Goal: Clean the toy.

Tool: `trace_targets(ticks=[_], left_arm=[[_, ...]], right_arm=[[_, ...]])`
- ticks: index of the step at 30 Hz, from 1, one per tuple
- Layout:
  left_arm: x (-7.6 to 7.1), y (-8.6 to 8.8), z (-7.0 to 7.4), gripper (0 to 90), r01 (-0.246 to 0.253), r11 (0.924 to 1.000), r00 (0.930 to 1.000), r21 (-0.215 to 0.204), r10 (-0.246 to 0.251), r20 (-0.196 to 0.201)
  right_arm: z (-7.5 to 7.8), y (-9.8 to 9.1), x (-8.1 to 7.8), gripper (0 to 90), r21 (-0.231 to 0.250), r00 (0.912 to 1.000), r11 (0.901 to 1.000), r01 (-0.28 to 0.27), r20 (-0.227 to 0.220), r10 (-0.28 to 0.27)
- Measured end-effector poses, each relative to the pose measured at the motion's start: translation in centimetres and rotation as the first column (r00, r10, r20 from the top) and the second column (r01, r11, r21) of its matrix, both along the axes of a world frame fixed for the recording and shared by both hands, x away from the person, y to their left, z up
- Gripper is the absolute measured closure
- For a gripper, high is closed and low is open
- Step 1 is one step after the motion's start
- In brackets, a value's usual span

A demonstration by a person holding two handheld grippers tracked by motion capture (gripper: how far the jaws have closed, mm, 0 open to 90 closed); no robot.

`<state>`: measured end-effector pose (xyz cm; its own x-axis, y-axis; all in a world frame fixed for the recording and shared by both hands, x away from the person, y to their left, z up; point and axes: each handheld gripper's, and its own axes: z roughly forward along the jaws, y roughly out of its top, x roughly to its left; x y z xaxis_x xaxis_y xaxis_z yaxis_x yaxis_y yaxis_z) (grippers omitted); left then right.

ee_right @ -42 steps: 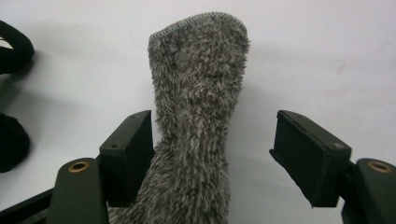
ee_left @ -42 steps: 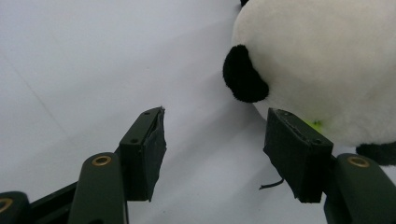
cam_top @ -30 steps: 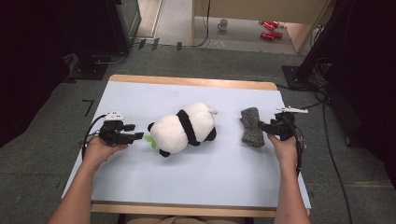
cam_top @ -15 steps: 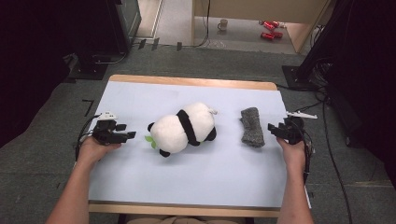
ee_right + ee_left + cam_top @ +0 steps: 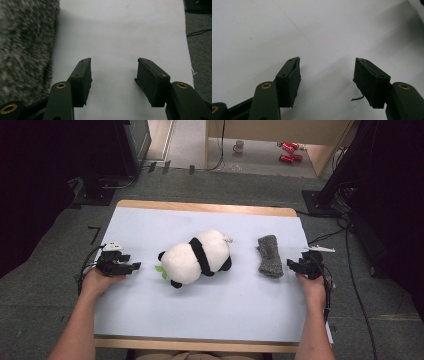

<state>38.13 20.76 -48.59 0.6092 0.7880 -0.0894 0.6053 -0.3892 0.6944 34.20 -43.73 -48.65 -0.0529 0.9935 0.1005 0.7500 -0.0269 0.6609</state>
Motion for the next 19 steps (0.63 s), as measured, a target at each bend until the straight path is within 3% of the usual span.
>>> trace_targets(ticks=[5, 11, 15, 19], left_arm=[[-0.1, -0.2, -0.1, 35.4, 0.000, 1.0000, 1.0000, 0.003, 0.000, 0.003], [-0.3, -0.3, -0.3, 31.1, -0.007, 0.9999, 0.9999, -0.015, 0.008, 0.009], [-0.4, -0.5, -0.3, 27.8, -0.005, 1.0000, 0.9999, -0.005, 0.005, 0.014], [-0.6, -0.4, -0.6, 26.0, -0.008, 0.9997, 0.9995, -0.021, 0.009, 0.029]], right_arm=[[-0.6, 0.0, -0.3, 44.1, -0.019, 0.9990, 0.9997, -0.018, 0.039, 0.019], [-1.5, 0.2, -1.0, 41.1, -0.049, 0.9922, 0.9982, -0.033, 0.118, 0.039], [-1.5, 0.3, -1.0, 40.7, -0.056, 0.9922, 0.9978, -0.034, 0.117, 0.040], [-1.5, 0.3, -1.0, 39.1, -0.058, 0.9920, 0.9976, -0.039, 0.118, 0.045]])
